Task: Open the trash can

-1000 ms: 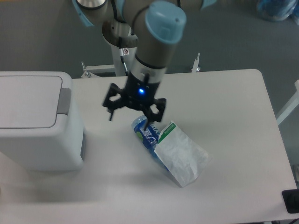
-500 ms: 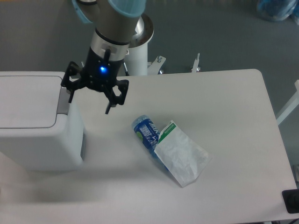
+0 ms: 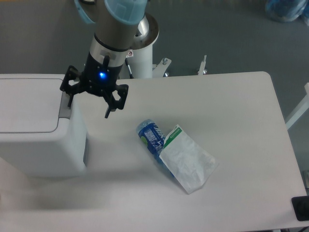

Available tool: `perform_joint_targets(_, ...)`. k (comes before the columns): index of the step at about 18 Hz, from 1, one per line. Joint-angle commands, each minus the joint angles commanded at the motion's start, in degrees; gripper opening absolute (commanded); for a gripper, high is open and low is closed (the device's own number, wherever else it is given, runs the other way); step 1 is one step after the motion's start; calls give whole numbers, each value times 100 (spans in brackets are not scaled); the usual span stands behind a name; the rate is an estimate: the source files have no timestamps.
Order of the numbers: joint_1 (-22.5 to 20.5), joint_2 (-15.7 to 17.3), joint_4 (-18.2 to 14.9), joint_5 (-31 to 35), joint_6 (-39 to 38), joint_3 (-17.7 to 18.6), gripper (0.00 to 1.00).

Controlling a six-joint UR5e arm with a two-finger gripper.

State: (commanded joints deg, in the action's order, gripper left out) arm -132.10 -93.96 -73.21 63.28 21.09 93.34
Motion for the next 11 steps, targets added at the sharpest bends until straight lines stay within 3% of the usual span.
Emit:
perform_joint_targets(7, -17, -35, 44, -9, 17, -140, 100)
perform_joint_targets(11, -341, -333, 684, 26, 88, -290, 100)
